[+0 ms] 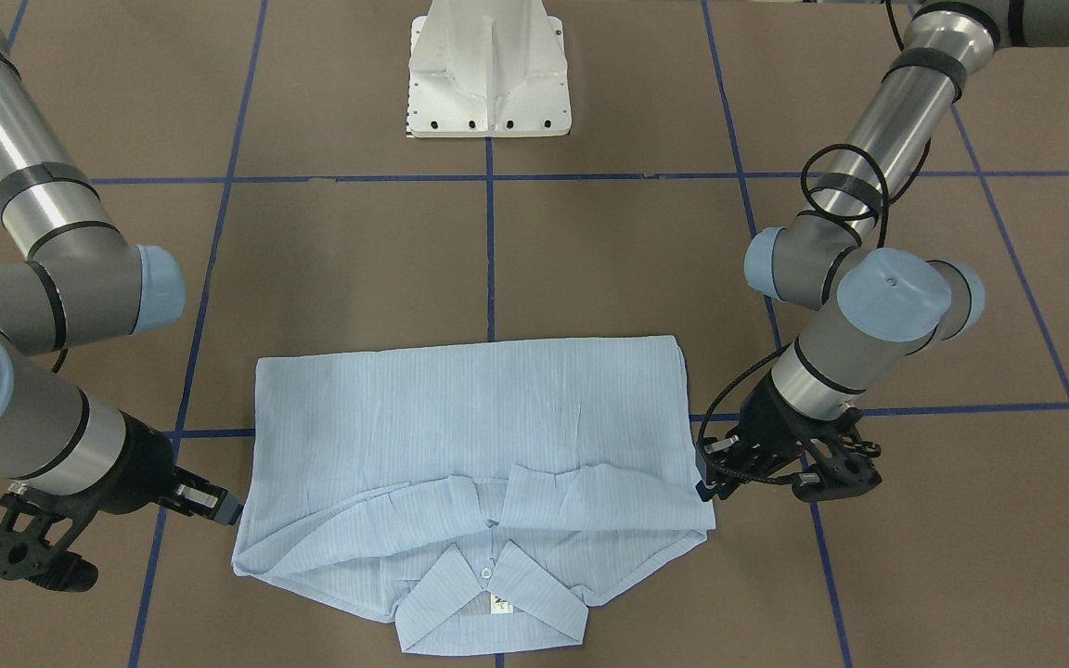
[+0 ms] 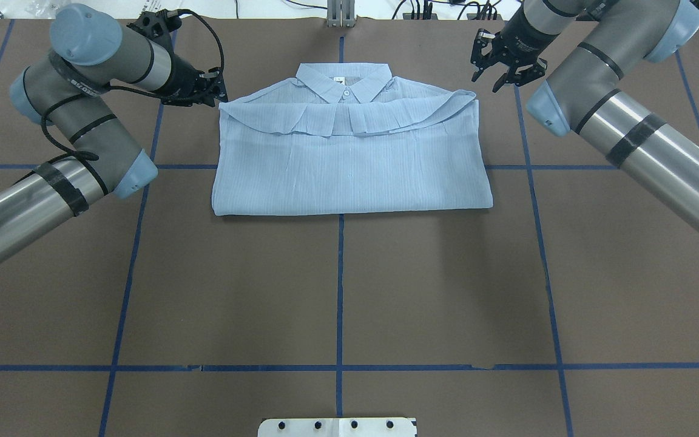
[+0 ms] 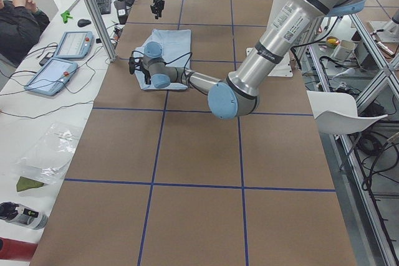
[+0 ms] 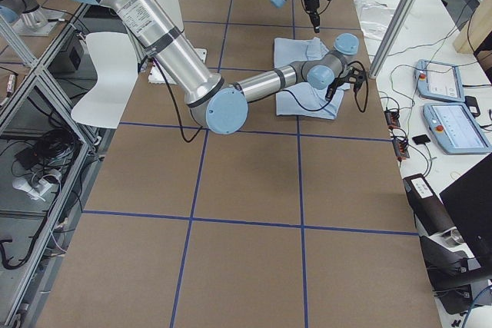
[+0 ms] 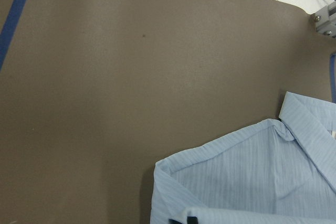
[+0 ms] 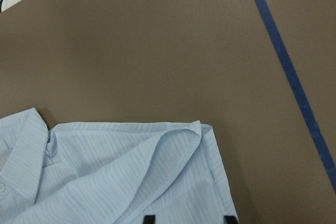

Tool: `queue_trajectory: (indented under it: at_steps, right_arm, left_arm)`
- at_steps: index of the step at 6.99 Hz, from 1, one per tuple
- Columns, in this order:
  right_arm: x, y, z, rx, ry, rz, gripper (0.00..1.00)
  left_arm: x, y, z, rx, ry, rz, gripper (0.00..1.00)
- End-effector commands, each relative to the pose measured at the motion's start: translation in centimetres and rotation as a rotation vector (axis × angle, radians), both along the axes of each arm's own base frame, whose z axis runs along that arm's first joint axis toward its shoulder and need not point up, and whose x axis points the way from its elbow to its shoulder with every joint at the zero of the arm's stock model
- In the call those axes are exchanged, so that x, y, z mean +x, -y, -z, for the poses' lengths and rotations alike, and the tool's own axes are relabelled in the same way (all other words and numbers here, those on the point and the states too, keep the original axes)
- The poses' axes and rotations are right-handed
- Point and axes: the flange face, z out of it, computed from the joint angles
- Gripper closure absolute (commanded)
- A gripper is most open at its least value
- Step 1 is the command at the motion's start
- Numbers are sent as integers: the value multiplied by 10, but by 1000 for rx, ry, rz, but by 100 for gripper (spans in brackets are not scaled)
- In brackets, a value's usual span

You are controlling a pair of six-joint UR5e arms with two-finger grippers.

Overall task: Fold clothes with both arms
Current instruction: 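Lower the right gripper to the folded shirt's near side edge and grasp it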

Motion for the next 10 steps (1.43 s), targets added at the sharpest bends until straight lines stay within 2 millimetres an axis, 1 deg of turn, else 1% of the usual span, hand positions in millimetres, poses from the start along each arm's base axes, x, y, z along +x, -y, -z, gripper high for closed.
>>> queue_trajectory:
  at_steps: [1,2,3,4,5,6,7,8,9,10]
  right_arm:
    - [2,-3,-3,-4,4,1,0]
    - [7,-13,-3,9,14,3,0]
    - [0,-51,-7,24,31,29,0]
    - [-12,-88,-24,26,29,66,0]
    - [-18,-102,-37,17,20,84,0]
    - [-35,-116,-46,17,3,104,0]
    - [-62,-132,-51,25,-18,134,1]
    - [-72,-137,-55,29,-30,144,1]
    - [-76,-144,-63,20,-37,155,1]
    - [-74,-148,-70,14,-42,157,2]
  left_arm:
    - [-12,8,-1,-6,5,16,1]
    - [-14,9,1,-5,4,20,1]
    - [-17,9,2,-6,0,21,1]
    - [-19,8,5,-2,-4,23,1]
    - [-20,6,7,3,-8,23,1]
    - [-20,6,6,3,-8,25,1]
    - [-20,6,7,4,-9,23,1]
    - [-20,6,7,3,-9,25,1]
    - [-21,6,6,3,-8,25,1]
    - [-21,6,6,3,-8,25,1]
